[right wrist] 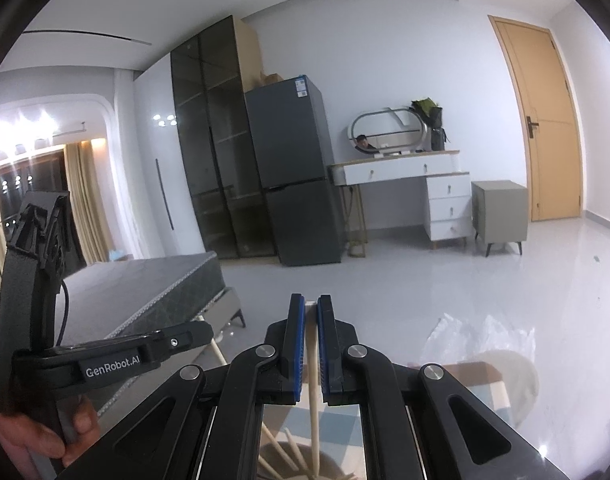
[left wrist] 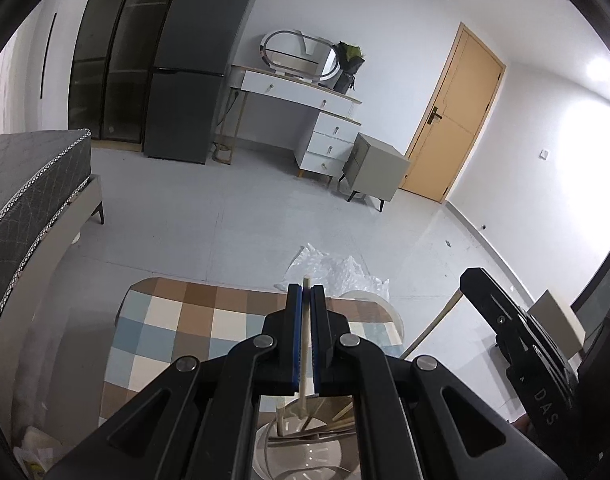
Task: Organize utensils
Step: 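Open the right tool over the holder while the left tool releases its chopstick inside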
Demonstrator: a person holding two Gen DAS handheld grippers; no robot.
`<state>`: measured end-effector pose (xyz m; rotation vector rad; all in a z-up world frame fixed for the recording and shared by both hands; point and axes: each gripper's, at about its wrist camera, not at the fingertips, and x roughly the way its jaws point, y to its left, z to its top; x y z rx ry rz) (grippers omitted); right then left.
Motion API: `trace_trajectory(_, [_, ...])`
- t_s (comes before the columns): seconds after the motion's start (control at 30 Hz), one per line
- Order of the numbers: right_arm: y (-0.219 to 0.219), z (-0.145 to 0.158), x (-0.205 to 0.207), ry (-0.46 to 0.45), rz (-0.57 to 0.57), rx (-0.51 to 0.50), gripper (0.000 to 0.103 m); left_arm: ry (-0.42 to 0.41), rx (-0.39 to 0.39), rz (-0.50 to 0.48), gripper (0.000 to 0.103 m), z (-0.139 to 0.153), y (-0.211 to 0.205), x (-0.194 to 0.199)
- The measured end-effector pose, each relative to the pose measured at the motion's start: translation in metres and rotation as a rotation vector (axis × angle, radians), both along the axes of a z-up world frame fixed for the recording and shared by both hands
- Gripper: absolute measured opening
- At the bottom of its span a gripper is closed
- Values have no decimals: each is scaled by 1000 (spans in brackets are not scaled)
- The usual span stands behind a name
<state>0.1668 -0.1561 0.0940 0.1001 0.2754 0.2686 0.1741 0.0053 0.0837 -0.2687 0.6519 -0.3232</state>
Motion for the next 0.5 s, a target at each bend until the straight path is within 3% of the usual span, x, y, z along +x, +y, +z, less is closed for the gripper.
trace_trajectory(0.5, [-7, -28, -2, 90, 22, 38, 8, 46, 21, -77, 0, -9, -9, 4])
